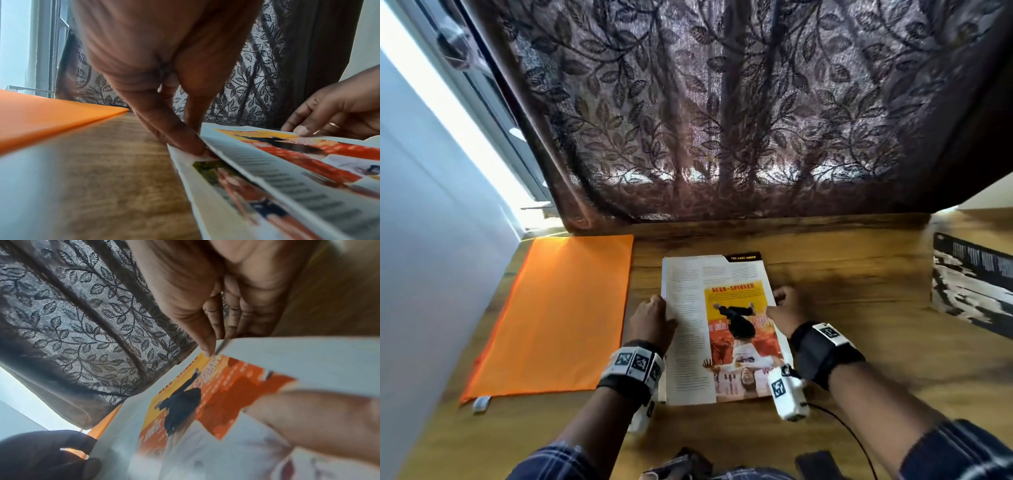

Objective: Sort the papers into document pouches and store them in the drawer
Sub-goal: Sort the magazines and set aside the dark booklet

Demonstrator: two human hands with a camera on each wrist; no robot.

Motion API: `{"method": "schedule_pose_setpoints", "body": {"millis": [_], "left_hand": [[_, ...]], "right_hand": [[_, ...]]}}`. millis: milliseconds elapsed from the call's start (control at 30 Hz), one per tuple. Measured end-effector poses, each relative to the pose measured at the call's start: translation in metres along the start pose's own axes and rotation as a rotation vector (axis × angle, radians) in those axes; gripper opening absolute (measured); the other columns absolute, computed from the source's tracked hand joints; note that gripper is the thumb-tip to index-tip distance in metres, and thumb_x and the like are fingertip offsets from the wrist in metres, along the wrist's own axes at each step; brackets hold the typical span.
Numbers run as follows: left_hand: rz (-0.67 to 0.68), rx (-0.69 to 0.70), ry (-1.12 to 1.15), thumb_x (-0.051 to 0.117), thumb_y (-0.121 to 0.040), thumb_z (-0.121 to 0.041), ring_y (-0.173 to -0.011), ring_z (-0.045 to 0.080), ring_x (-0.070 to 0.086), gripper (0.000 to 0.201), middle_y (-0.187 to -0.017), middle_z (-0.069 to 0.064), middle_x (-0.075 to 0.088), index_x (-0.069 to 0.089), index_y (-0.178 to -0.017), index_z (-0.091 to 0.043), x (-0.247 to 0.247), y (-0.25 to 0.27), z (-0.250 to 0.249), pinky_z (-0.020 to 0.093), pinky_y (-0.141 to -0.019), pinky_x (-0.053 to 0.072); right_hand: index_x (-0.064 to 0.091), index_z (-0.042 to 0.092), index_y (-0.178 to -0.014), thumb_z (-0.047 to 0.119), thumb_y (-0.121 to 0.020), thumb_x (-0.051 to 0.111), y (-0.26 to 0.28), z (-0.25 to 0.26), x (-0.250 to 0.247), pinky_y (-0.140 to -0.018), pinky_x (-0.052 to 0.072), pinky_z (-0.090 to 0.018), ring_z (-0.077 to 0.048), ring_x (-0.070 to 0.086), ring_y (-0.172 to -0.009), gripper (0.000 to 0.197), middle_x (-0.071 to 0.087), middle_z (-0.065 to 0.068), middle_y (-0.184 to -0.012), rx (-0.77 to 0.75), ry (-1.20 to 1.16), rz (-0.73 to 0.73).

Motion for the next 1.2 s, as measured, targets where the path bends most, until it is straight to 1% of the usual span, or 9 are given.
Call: {"method": "schedule_pose_setpoints", "body": {"millis": [167,300,400,533,633,733,800,1033,1200], "left_hand": [[0.042,0.014,-0.008,0.076,-0.083,-0.028,-0.081,0.029,0.068,0.032,-0.102,0.007,0.063,0.048,-0.098,-0.022,-0.002,-0.002,0.003,0.046,-0.068,0.062],[0.091,0.009,0.038,0.073,-0.086,-0.027,-0.083,0.032,0.069,0.031,-0.103,0.008,0.063,0.050,-0.103,-0.016,-0.007,-0.002,-0.001,0.045,-0.068,0.062],[0.095,0.002,0.020,0.066,-0.091,-0.036,-0.090,0.035,0.069,0.034,-0.105,0.010,0.068,0.051,-0.108,-0.011,-0.016,-0.004,-0.005,0.044,-0.078,0.058],[0.125,0.024,0.116,0.055,-0.098,-0.035,-0.088,0.031,0.066,0.022,-0.095,0.007,0.068,0.058,-0.096,-0.014,-0.021,-0.004,-0.022,0.038,-0.072,0.056],[0.133,0.071,0.547,0.054,-0.101,-0.022,-0.084,0.027,0.066,0.015,-0.093,0.005,0.065,0.056,-0.087,-0.018,-0.022,0.004,-0.055,0.033,-0.066,0.051],[0.136,0.150,0.865,0.054,-0.102,-0.015,-0.100,0.030,0.069,0.010,-0.115,0.011,0.070,0.060,-0.107,-0.009,-0.022,0.011,-0.091,0.044,-0.082,0.058],[0.191,0.227,0.963,0.058,-0.098,-0.021,-0.112,0.036,0.066,0.029,-0.120,0.013,0.070,0.053,-0.122,-0.006,-0.017,0.018,-0.119,0.056,-0.093,0.054],[0.254,0.431,1.015,0.055,-0.096,-0.026,-0.126,0.025,0.059,0.048,-0.137,0.005,0.062,0.042,-0.141,-0.018,-0.003,0.039,-0.198,0.056,-0.103,0.049],[0.270,0.504,1.045,0.046,-0.102,-0.002,-0.118,0.023,0.064,0.047,-0.130,0.006,0.066,0.036,-0.146,-0.013,0.009,0.056,-0.237,0.038,-0.091,0.057]], "right_hand": [[0.063,0.001,-0.103,-0.005,-0.083,0.066,0.010,0.007,0.001,-0.079,0.048,-0.038,-0.029,0.060,-0.093,0.021,0.062,-0.010,-0.092,0.075,-0.096,0.015],[0.060,0.003,-0.098,-0.004,-0.083,0.070,0.005,0.001,0.004,-0.077,0.048,-0.039,-0.032,0.062,-0.089,0.019,0.064,-0.012,-0.085,0.057,-0.179,0.052],[0.062,-0.006,-0.100,-0.001,-0.083,0.072,0.006,0.000,-0.006,-0.086,0.051,-0.045,-0.041,0.065,-0.102,0.020,0.069,-0.026,-0.104,0.007,-0.280,0.011],[0.067,0.009,-0.089,0.005,-0.088,0.070,0.019,0.002,-0.031,-0.084,0.054,-0.046,-0.030,0.070,-0.090,0.005,0.074,-0.012,-0.094,-0.061,-0.401,-0.047],[0.067,0.011,-0.090,0.003,-0.090,0.067,0.026,0.004,-0.053,-0.077,0.054,-0.036,-0.019,0.068,-0.081,0.008,0.074,-0.010,-0.093,-0.102,-0.489,-0.091],[0.066,0.008,-0.097,0.002,-0.091,0.065,0.028,0.002,-0.081,-0.068,0.053,-0.023,-0.014,0.065,-0.077,0.009,0.072,-0.010,-0.094,-0.119,-0.619,-0.164],[0.066,0.016,-0.096,0.008,-0.093,0.065,0.030,-0.001,-0.102,-0.078,0.054,-0.032,-0.018,0.068,-0.084,0.009,0.074,-0.007,-0.099,-0.142,-0.652,-0.194],[0.063,0.022,-0.108,0.013,-0.098,0.058,0.042,0.004,-0.172,-0.088,0.052,-0.037,-0.020,0.069,-0.100,0.014,0.075,0.000,-0.103,-0.256,-0.721,-0.254],[0.061,0.009,-0.117,0.004,-0.096,0.058,0.046,-0.009,-0.211,-0.078,0.052,-0.019,-0.009,0.071,-0.094,0.022,0.077,0.007,-0.098,-0.283,-0.749,-0.253]]}}
Point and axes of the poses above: each hand's wrist, its own y-axis away from the middle knuckle, its own x-axis out of the palm, z = x × y, the point moved 9 cm from there along -y, towards the middle knuckle
